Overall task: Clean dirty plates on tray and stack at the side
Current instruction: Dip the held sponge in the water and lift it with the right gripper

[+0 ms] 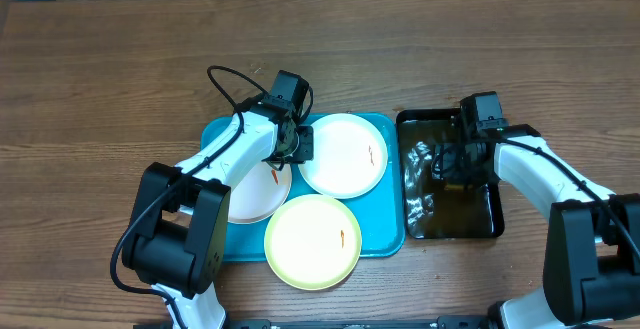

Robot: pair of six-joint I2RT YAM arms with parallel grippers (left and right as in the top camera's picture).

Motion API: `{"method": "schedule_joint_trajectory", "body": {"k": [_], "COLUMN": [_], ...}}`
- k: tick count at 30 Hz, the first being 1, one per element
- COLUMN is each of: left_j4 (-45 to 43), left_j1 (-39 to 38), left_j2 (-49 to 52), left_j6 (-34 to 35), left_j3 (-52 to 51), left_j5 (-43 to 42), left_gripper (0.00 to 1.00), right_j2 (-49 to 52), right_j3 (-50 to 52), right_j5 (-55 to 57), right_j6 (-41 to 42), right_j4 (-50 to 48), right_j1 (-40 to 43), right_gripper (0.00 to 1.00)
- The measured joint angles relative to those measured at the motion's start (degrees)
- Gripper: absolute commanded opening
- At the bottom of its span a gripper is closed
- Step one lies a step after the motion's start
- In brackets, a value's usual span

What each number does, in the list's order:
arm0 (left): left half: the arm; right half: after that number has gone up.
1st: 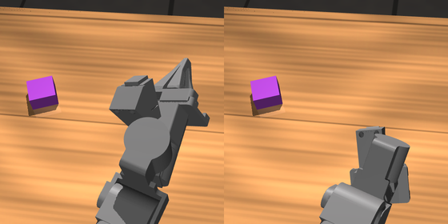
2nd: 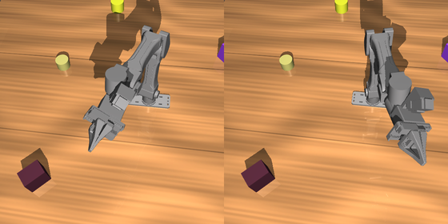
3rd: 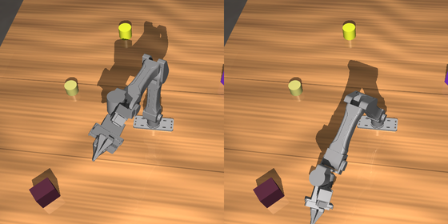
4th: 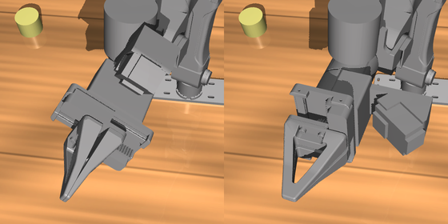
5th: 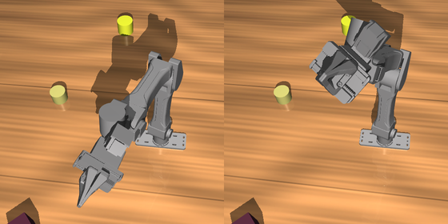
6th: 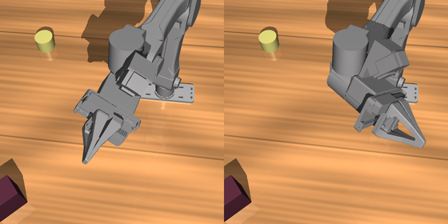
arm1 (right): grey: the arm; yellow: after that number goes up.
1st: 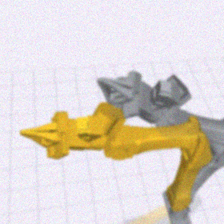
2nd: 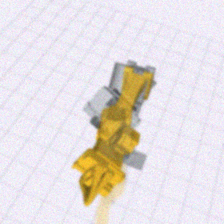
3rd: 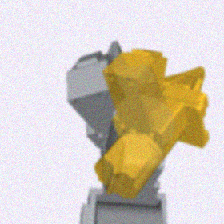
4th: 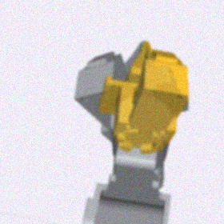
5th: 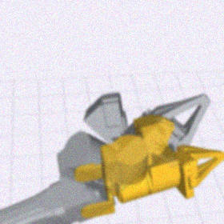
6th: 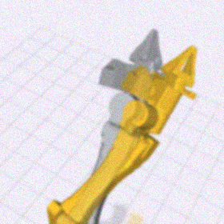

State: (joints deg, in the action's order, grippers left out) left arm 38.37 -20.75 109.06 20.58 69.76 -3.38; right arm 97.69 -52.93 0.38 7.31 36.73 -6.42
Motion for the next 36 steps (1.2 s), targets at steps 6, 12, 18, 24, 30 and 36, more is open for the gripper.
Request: {"method": "schedule_joint_trajectory", "body": {"k": [6, 12, 18, 24, 30, 36], "left_j4": [-0.04, -0.07, -0.02, -0.04, -0.02, -0.04], "left_j1": [0.0, 0.0, 0.0, 0.0, 0.0, 0.0], "left_j2": [0.0, 0.0, 0.0, 0.0, 0.0, 0.0], "left_j6": [0.0, 0.0, 0.0, 0.0, 0.0, 0.0], "left_j3": [0.0, 0.0, 0.0, 0.0, 0.0, 0.0], "left_j5": [0.02, 0.02, 0.02, 0.02, 0.02, 0.0], "left_gripper": [0.19, 0.19, 0.19, 0.19, 0.24, 0.24], "right_j2": [0.09, 0.09, 0.35, 0.35, 0.37, 0.37], "right_j3": [0.96, 1.01, 1.62, 1.64, 1.38, -0.9], "right_j5": [0.15, 0.15, 1.62, 2.03, 2.12, 2.1], "right_j6": [-0.04, -0.2, -0.07, 0.2, -0.07, -0.04], "right_j4": [-1.77, -4.9, -9.62, -10.4, -9.38, -2.01], "right_j1": [0.02, -0.04, -0.04, -0.04, -0.04, -0.04], "right_gripper": [0.3, 0.73, 0.64, 0.33, 0.54, 0.51]}}
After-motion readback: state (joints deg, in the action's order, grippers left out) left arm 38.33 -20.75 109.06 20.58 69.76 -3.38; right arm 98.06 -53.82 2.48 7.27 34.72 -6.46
